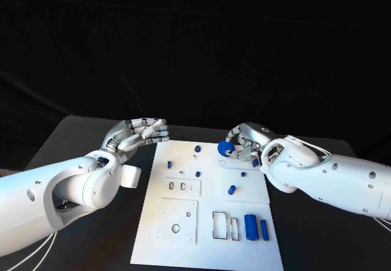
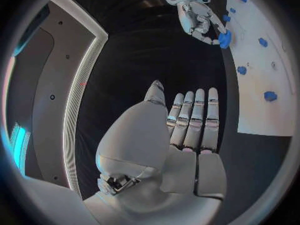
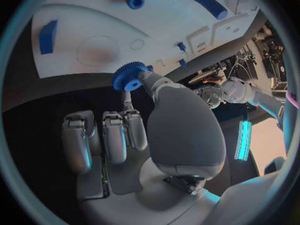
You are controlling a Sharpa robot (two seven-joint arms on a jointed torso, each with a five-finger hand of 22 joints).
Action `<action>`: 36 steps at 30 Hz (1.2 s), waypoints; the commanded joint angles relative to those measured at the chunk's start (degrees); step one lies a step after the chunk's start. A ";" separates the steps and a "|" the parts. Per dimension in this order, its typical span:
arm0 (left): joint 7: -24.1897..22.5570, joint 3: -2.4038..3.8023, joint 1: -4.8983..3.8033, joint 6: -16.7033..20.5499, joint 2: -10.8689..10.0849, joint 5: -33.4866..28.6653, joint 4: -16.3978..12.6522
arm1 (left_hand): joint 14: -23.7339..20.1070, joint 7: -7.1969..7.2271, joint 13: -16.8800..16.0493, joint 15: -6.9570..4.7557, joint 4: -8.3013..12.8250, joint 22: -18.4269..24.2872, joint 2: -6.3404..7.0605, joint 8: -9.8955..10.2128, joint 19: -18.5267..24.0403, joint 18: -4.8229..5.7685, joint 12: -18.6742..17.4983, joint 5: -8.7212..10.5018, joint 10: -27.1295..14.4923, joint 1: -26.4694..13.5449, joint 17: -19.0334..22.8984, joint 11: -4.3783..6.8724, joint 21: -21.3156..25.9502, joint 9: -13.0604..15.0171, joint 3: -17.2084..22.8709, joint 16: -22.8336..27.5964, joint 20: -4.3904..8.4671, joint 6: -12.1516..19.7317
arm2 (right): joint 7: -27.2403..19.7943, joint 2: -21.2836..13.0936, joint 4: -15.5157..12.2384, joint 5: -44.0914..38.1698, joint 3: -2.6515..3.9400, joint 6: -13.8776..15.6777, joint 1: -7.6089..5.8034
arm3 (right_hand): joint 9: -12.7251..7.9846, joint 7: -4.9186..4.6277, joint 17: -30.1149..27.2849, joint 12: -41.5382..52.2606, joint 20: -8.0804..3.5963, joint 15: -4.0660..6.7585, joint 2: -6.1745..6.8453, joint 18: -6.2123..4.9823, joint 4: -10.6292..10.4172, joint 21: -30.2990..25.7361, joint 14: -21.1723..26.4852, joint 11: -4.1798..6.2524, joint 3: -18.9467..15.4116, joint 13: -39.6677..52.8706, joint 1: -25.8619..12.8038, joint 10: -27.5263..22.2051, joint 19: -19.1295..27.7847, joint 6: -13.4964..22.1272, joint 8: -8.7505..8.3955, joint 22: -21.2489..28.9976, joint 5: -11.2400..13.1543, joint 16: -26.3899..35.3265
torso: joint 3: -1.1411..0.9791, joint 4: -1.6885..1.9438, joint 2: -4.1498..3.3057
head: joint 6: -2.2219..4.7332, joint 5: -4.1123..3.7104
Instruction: Assemble the parts on the task board
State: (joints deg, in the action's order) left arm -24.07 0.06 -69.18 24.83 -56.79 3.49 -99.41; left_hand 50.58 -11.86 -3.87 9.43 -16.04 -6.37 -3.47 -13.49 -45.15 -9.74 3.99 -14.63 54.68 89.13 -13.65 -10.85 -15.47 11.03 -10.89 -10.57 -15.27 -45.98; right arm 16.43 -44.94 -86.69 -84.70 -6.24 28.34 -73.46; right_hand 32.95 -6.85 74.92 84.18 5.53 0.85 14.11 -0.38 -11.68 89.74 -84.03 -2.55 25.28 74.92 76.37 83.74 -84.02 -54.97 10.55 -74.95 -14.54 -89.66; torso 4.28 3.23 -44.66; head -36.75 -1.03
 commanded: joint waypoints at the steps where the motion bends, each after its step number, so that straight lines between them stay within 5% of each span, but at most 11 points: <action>1: -0.48 0.05 -0.13 -0.68 0.22 -0.21 0.03 | -0.47 -1.48 0.07 0.04 0.07 0.06 -0.59 0.23 -0.28 -0.49 -0.34 0.38 -0.37 0.18 -0.07 -0.17 0.19 0.09 -0.31 0.23 -0.14 0.34 | 2.40 1.08 -1.83 -6.85 0.01 1.76 -0.11 | 0.10 0.04 15.08 0.27 -0.29 0.34 0.13 0.38 0.08 0.26 -5.97 0.17 0.55 9.24 -0.35 1.39 -5.98 -0.58 0.33 -15.05 -0.16 -0.34 | -0.02 0.00 -0.13 | 0.18 0.12; 8: -0.44 0.05 -0.13 -0.75 0.38 -0.22 0.07 | -0.47 -1.48 0.07 0.04 0.07 0.06 -0.59 0.23 -0.28 -0.49 -0.34 0.38 -0.37 0.18 -0.07 -0.17 0.19 0.09 -0.31 0.23 -0.14 0.34 | 3.19 4.63 -2.46 -10.50 -0.06 0.91 -0.19 | 0.09 0.06 15.08 0.29 -0.31 0.36 0.21 0.38 0.15 0.26 -5.97 0.19 0.61 9.27 -0.34 1.42 -5.98 -0.57 0.31 -15.05 -0.10 -0.34 | 0.13 0.11 -0.15 | 0.10 0.01; 20: -0.59 0.05 -0.13 -0.70 0.61 -0.22 -0.14 | -0.49 -1.47 0.07 0.05 0.11 0.09 -0.67 0.24 -0.29 -0.49 -0.32 0.38 -0.41 0.31 -0.11 -0.17 0.21 0.12 -0.31 0.29 -0.15 0.35 | 2.87 11.36 1.66 -11.25 -0.86 -0.59 1.13 | 0.07 0.06 15.08 0.30 -0.34 0.39 0.30 0.38 0.22 0.26 -5.97 0.20 0.70 9.27 -0.35 1.43 -5.98 -0.53 0.26 -15.05 0.01 -0.34 | 0.14 0.12 -0.30 | 0.08 -0.21; 36: -0.55 0.06 -0.14 -0.74 0.42 -0.22 -0.20 | -0.49 -1.47 0.07 0.05 0.11 0.09 -0.67 0.24 -0.29 -0.49 -0.32 0.38 -0.41 0.31 -0.11 -0.17 0.21 0.12 -0.31 0.29 -0.15 0.35 | 4.73 14.02 5.03 -13.17 -1.02 -0.67 1.75 | 0.03 0.01 15.08 0.26 -0.38 0.40 0.45 0.38 0.22 0.26 -5.97 0.18 0.79 9.24 -0.58 1.40 -5.98 -0.43 0.15 -15.05 0.22 -0.34 | -0.02 0.03 -0.18 | -0.22 0.15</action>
State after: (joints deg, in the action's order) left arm -24.10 0.06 -69.18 24.82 -56.44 3.37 -99.44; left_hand 50.57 -11.86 -3.87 9.43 -16.04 -6.38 -3.78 -13.49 -45.15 -9.74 3.99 -14.63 54.68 89.43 -13.70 -10.85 -15.47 11.06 -10.89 -10.57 -15.27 -45.98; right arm 20.09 -31.16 -81.73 -95.84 -7.25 28.38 -71.75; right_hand 32.89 -6.63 74.91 84.26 5.53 0.84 14.42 -0.38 -11.53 89.74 -84.03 -2.55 25.70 74.94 76.06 83.73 -84.02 -55.17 10.59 -74.92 -14.38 -89.66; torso 4.31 3.24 -44.83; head -36.95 -0.93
